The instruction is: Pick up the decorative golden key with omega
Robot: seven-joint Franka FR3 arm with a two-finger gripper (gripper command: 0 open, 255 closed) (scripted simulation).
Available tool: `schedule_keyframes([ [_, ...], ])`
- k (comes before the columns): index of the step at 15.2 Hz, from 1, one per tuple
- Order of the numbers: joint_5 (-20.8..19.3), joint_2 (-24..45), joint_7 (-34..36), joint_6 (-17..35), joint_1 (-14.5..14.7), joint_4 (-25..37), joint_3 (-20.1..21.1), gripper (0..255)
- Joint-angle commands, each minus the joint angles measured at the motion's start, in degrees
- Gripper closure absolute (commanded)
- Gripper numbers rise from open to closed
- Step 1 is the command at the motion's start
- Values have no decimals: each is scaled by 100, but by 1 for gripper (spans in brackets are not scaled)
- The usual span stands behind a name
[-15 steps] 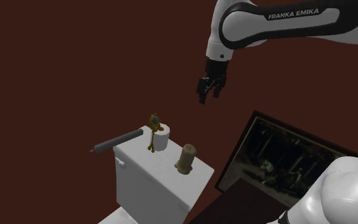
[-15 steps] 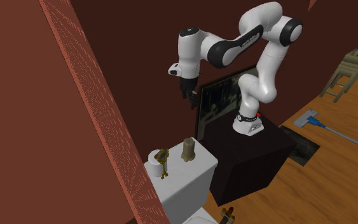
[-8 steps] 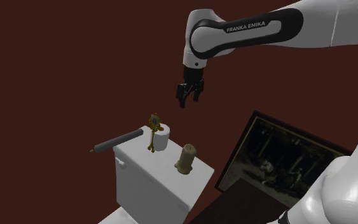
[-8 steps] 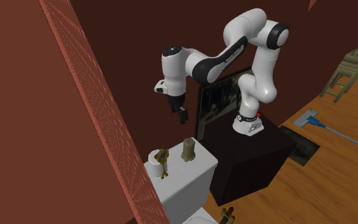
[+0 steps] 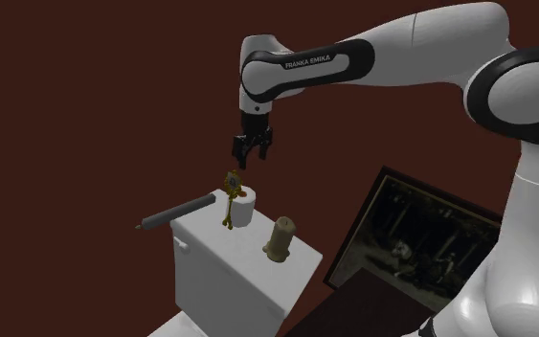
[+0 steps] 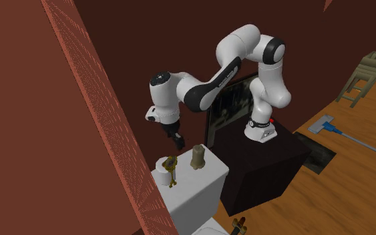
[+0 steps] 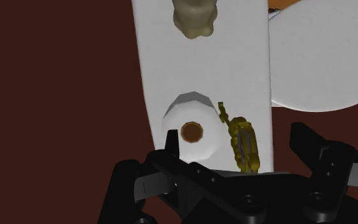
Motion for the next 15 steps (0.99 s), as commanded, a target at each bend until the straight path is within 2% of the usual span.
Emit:
schedule_keyframes([
  [1, -32, 461, -16, -45, 69, 461, 32, 0],
  [5, -107, 1473, -70, -282, 236, 1626, 77, 0],
  [6, -111, 1536, -75, -301, 248, 1704, 78, 0],
  [13, -138, 1721, -52, 174, 246, 1412, 62, 0],
  [15, -137, 1720, -52, 174, 246, 1411, 62, 0],
])
